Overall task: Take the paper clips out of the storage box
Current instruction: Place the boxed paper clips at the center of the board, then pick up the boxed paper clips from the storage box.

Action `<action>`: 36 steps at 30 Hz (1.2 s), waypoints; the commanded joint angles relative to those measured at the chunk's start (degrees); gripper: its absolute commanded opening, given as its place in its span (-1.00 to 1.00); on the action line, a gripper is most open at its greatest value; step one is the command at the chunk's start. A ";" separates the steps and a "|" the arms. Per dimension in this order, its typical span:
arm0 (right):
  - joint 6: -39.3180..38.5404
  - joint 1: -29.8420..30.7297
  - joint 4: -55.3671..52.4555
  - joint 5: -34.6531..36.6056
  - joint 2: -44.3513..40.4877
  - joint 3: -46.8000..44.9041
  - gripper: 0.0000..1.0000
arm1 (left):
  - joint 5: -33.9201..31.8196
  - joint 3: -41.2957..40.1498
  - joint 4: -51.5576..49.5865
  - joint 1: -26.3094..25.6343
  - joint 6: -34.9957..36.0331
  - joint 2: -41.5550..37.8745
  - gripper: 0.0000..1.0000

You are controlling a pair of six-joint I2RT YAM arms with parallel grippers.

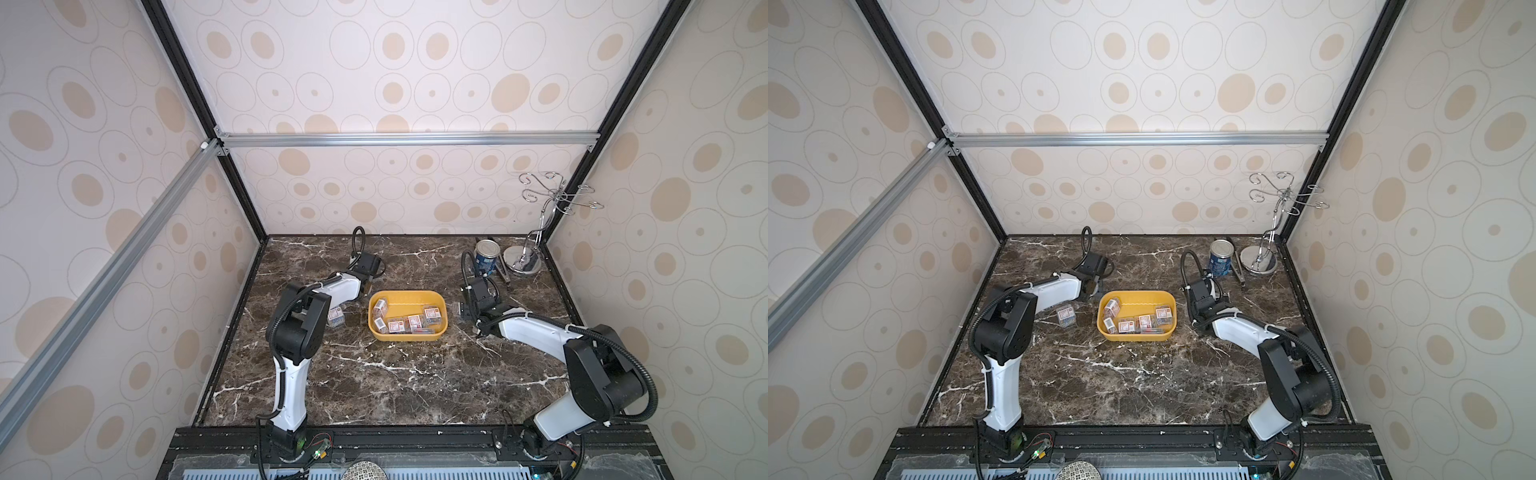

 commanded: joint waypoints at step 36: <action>5.69 7.90 -8.82 -6.18 -12.12 3.37 0.56 | -12.52 -66.93 45.24 2.43 -3.06 -61.97 0.44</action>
